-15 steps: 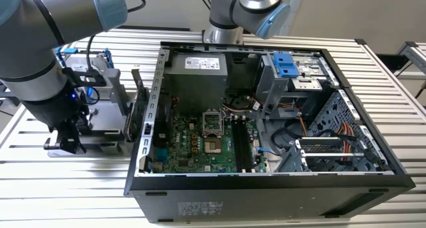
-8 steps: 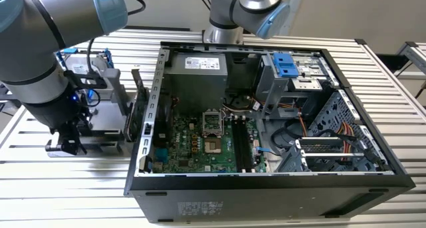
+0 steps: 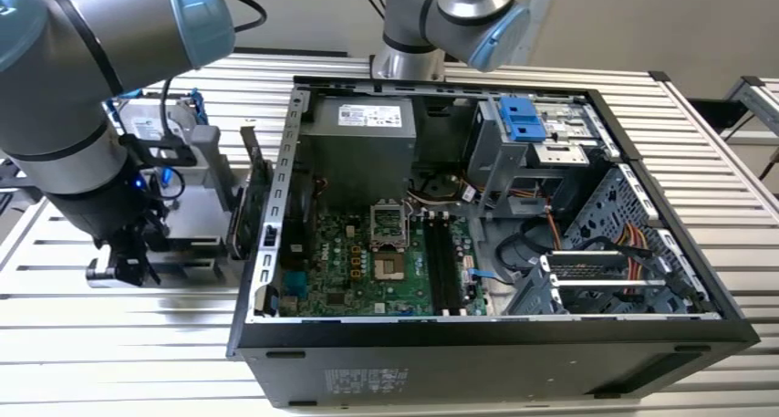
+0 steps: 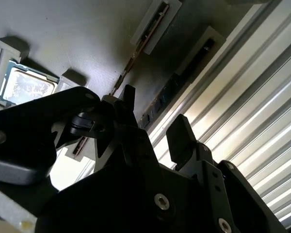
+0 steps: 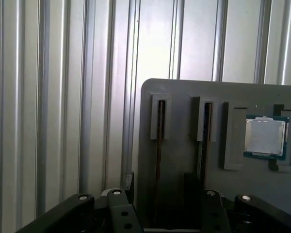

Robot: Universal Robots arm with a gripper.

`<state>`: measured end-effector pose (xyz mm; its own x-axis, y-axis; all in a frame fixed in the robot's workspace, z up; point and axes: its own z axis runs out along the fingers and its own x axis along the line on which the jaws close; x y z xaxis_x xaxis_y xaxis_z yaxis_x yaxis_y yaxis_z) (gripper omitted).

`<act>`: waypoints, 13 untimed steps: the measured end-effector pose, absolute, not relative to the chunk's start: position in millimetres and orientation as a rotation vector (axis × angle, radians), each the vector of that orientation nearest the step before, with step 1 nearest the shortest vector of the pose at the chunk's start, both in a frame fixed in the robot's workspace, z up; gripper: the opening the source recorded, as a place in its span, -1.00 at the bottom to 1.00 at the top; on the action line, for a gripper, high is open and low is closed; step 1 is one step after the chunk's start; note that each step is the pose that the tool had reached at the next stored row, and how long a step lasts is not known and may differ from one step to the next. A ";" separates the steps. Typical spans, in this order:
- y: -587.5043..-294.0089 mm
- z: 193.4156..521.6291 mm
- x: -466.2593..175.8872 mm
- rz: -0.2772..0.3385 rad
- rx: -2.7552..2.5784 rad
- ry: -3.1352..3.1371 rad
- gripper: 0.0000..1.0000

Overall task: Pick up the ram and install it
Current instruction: 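Pick up the ram and move it above insertion slot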

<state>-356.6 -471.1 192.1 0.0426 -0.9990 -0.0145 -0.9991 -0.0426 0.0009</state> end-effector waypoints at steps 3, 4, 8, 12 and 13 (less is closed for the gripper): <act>-471.1 191.5 -356.6 0.017 -2.262 2.167 1.00; -471.1 191.5 -356.6 0.017 -2.262 2.167 1.00; -471.1 191.3 -356.6 0.017 -2.262 2.167 1.00; -471.1 191.3 -356.6 0.017 -2.261 2.167 -1.00; -471.1 191.3 -356.6 0.017 -2.262 2.167 -1.00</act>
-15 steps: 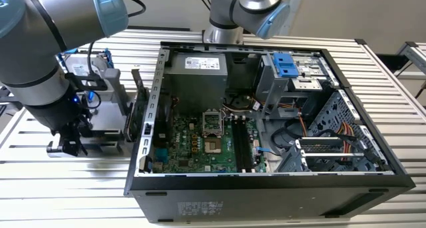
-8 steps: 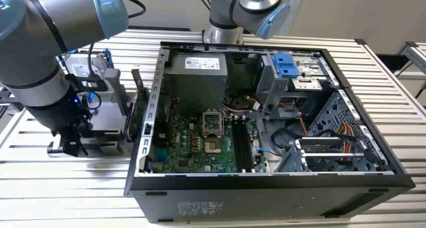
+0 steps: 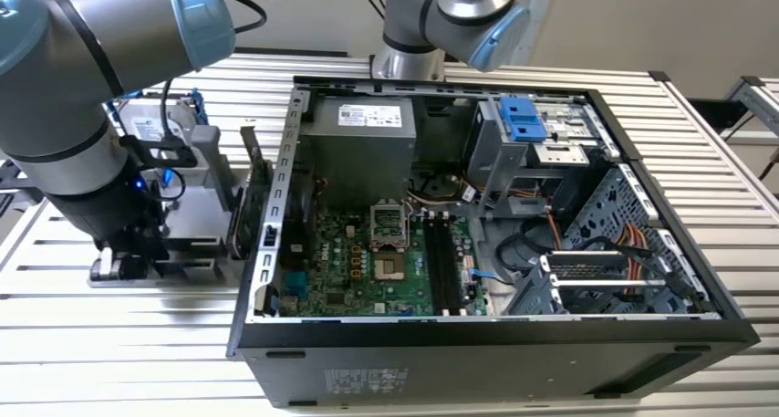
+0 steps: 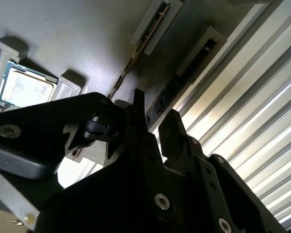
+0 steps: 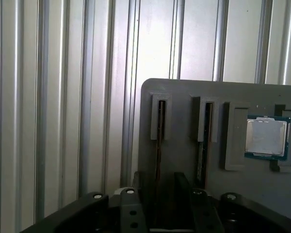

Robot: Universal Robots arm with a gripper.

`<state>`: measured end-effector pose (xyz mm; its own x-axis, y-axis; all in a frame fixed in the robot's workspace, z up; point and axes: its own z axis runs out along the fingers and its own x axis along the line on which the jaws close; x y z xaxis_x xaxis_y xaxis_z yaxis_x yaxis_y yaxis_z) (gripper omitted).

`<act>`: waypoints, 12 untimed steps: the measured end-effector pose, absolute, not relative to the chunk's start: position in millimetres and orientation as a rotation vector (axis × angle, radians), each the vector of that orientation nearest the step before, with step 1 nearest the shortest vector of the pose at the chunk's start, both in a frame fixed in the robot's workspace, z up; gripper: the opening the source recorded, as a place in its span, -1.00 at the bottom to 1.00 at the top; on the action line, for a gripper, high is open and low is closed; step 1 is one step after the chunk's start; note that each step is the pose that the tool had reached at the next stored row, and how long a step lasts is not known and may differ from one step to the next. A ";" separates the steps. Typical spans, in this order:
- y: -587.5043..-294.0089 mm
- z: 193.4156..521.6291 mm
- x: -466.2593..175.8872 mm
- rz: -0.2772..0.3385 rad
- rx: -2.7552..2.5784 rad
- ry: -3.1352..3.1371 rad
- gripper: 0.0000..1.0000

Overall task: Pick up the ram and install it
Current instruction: 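Pick up the ram and move it above insertion slot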

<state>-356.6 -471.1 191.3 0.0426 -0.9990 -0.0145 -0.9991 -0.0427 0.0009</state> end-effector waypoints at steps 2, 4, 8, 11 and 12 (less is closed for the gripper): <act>-471.1 191.3 -356.6 0.017 -2.262 2.167 -1.00; -471.1 191.2 -356.6 0.017 -2.262 2.167 -1.00; -471.1 191.2 -356.6 0.017 -2.262 2.167 -1.00; -471.1 191.1 -356.6 0.017 -2.261 2.167 -1.00; -471.1 191.2 -356.6 0.017 -2.262 2.167 -1.00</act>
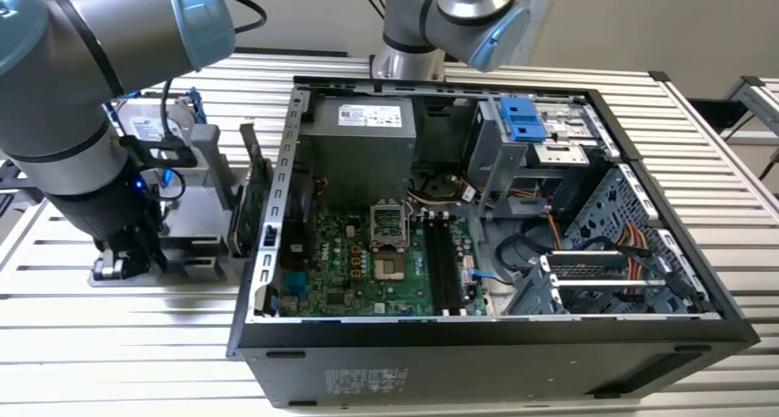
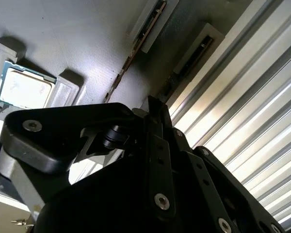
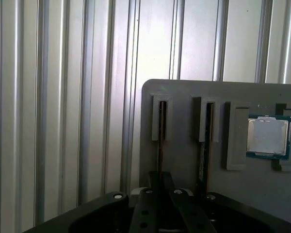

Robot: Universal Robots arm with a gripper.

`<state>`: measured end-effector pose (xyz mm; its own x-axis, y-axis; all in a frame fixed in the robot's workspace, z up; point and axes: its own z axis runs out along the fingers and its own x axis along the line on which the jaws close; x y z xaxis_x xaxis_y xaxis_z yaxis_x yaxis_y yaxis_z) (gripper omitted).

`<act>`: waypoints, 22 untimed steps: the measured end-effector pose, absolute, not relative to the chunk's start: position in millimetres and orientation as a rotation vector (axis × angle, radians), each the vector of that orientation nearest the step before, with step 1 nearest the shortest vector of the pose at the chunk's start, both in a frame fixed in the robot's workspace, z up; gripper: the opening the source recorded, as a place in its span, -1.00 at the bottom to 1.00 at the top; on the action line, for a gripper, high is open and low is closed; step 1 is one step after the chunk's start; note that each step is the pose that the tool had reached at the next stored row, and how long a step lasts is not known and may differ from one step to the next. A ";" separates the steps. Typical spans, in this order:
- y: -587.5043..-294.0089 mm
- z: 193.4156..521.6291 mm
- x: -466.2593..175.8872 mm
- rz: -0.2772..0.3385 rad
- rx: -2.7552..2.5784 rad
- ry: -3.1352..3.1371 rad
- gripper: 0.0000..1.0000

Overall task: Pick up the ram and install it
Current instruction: 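Pick up the ram and move it above insertion slot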

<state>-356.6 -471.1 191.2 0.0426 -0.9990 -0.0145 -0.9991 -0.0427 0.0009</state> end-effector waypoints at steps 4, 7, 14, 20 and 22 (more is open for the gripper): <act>-471.1 191.1 -356.6 0.017 -2.262 2.167 -1.00; -471.1 191.1 -356.6 0.017 -2.262 2.167 -1.00; -471.0 191.8 -356.6 0.017 -2.261 2.167 -1.00; -471.1 197.0 -356.6 0.017 -2.261 2.167 -1.00; -471.1 198.4 -356.6 0.017 -2.261 2.167 -1.00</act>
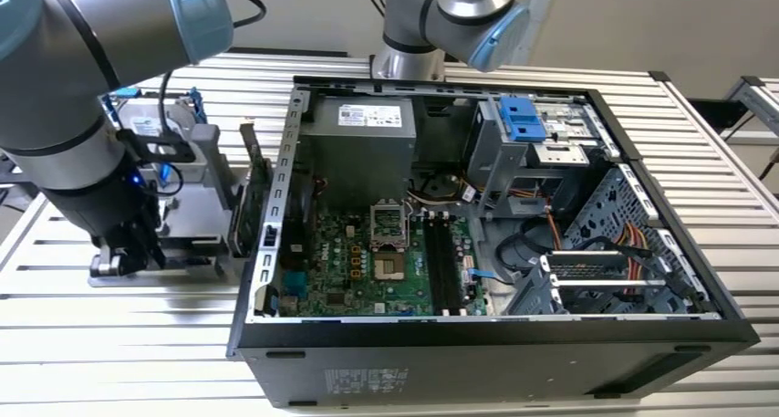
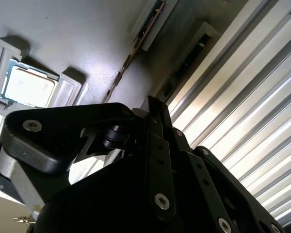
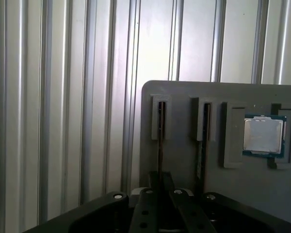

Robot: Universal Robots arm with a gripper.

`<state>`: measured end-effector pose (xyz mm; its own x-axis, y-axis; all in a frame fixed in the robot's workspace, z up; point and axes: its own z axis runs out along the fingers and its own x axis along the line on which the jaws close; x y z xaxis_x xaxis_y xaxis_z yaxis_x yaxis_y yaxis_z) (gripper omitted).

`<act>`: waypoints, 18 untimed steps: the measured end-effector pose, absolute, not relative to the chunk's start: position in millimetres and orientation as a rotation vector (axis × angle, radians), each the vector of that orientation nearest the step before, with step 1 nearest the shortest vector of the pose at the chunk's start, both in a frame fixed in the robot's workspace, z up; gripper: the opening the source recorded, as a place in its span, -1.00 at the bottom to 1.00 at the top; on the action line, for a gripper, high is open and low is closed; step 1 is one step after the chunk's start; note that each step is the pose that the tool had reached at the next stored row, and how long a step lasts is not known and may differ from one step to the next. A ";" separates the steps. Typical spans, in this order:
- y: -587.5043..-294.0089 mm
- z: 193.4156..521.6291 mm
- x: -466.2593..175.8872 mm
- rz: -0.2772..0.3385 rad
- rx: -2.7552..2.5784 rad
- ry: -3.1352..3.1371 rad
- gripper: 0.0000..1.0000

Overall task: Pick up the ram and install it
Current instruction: 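Pick up the ram and move it above insertion slot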

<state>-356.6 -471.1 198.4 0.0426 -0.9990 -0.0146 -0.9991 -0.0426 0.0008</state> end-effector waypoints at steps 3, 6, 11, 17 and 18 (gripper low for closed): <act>-471.1 200.2 -356.6 0.017 -2.261 2.167 -1.00; -471.1 202.5 -356.7 0.017 -2.261 2.167 -1.00; -471.1 205.6 -356.6 0.017 -2.261 2.167 -1.00; -471.1 209.6 -356.6 0.017 -2.261 2.167 -1.00; -471.1 210.4 -356.6 0.017 -2.261 2.167 -1.00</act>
